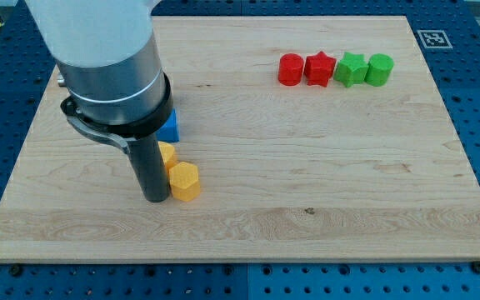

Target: Push the yellow hexagon slightly right

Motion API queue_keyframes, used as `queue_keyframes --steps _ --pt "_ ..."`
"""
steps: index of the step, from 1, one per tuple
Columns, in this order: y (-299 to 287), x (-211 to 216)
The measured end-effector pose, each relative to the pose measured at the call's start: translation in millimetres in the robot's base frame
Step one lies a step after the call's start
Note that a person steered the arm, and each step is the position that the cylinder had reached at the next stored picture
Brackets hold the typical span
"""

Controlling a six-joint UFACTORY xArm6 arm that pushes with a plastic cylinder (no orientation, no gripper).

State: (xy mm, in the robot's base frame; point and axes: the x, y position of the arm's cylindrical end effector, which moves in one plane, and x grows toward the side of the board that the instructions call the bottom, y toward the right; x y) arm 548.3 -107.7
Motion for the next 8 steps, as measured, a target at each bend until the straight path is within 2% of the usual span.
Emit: queue_keyframes --steps 6,7,8 --pt "32 -1" --pt "32 6" --pt "35 36"
